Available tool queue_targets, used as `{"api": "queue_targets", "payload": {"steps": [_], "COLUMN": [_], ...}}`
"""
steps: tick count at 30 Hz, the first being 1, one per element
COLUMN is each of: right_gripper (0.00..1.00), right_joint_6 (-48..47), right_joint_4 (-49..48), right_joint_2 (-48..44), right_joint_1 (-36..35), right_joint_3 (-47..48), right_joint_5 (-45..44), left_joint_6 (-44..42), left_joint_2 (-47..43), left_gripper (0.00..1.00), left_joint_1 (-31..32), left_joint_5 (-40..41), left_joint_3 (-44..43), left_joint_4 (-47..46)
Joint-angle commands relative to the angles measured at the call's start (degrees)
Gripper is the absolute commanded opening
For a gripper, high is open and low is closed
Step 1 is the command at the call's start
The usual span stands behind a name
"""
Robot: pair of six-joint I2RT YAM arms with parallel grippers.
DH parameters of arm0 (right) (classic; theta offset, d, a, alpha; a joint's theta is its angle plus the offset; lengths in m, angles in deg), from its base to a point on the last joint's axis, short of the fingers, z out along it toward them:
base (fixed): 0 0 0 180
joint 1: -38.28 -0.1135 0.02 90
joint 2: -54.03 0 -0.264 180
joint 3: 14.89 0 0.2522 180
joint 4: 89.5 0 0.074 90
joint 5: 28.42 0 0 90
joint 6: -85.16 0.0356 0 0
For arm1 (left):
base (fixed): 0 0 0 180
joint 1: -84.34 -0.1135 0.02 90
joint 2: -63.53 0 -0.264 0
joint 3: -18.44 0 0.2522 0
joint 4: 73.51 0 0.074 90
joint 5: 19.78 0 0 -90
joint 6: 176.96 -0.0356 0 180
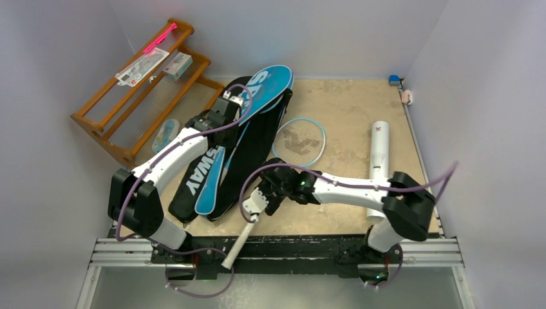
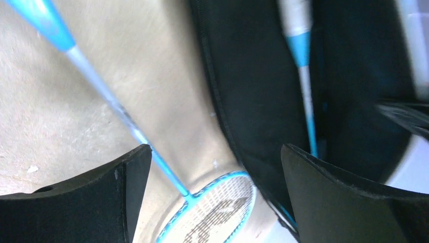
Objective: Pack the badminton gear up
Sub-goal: Adjust the racket at the center of the board, then pick up the racket from the center of the board.
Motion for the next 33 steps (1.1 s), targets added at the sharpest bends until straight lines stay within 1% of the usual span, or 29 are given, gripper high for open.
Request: {"api": "queue_targets", "payload": {"steps": [1, 4, 6, 7, 8, 9, 14, 15, 16, 17, 18, 19, 22, 24, 26, 28, 29, 31, 33], "right_gripper": [0.99, 0.99, 0.99, 0.99, 0.99, 0.99, 0.99, 0.99, 0.99, 0.99, 0.94, 0.88, 0.71, 0.68, 0.69, 0.72, 0.71, 0.65, 0.6], "right_joint_6": [9.18, 20.83, 30.8, 37.88, 46.81, 59.19, 91.19, 99.21, 109.88, 117.56, 120.47, 122.92, 130.64, 135.66, 138.44, 141.13, 142.2, 145.55, 147.43], "right_joint_4": [-7.3, -10.18, -14.09, -16.61, -18.42, -18.11, -4.5, 0.33, 7.03, 12.32, 13.41, 12.55, 7.1, 2.82, -0.81, -0.65, -0.01, 2.86, 2.45], "right_joint_2": [-8.97, -13.4, -15.4, -16.01, -16.24, -16.04, -14.12, -13.9, -13.68, -13.62, -14.09, -14.92, -18.19, -19.74, -19.8, -18.0, -16.72, -13.88, -11.2], "right_joint_1": [-0.09, -0.02, -0.02, -0.05, 0.03, -0.03, 0.14, 0.16, 0.39, 1.06, 2.48, 3.83, 8.06, 10.09, 10.21, 10.24, 10.19, 10.19, 10.19], "right_joint_3": [-1.11, -2.04, -2.88, -3.28, -3.26, -2.61, 1.77, 2.62, 3.31, 3.36, 2.23, 0.58, -6.22, -10.27, -12.58, -11.99, -11.25, -9.17, -8.17], "right_joint_5": [9.82, 12.39, 11.63, 9.72, 5.93, 1.03, -16.72, -21.76, -27.69, -31.17, -30.15, -27.86, -19.73, -17.16, -16.33, -15.82, -15.54, -15.65, -15.0], "left_joint_6": [0.86, 0.85, 0.87, 0.87, 0.87, 0.87, 0.87, 0.87, 0.87, 0.87, 0.85, 0.8, 0.78, 0.78, 0.78, 0.78, 0.78, 0.7, 0.69], "left_joint_2": [-0.06, -0.05, -0.1, -0.14, -0.16, -0.14, -0.14, -0.1, -0.09, -0.12, -0.07, -0.06, 0.12, 0.22, 0.24, 0.29, 0.3, 0.38, 0.5], "left_gripper": [0.0, 0.0, 0.0, 0.0, 0.0, 0.0, 0.0, 0.0, 0.0, 0.0, 0.0, 0.0, 0.0, 0.0, 0.0, 0.0, 0.0, 0.0, 0.0], "left_joint_1": [-0.88, -0.88, -0.88, -0.88, -0.88, -0.88, -0.92, -0.89, -0.88, -0.88, -0.88, -0.88, -0.88, -0.89, -0.9, -0.88, -0.88, -0.88, -0.88], "left_joint_5": [0.33, 0.26, 0.26, 0.26, 0.26, 0.26, 0.19, 0.17, 0.09, 0.02, 0.0, -0.05, -0.24, -0.27, -0.27, -0.36, -0.38, -0.41, -0.51], "left_joint_3": [-2.28, -2.28, -2.28, -2.35, -2.32, -2.32, -2.28, -2.28, -2.29, -2.28, -2.28, -2.25, -2.28, -2.25, -2.32, -2.3, -2.28, -2.29, -2.28], "left_joint_4": [-1.13, -1.13, -1.13, -1.13, -1.13, -1.13, -1.21, -1.19, -1.21, -1.21, -1.28, -1.3, -1.3, -1.35, -1.31, -1.31, -1.3, -1.31, -1.3]}}
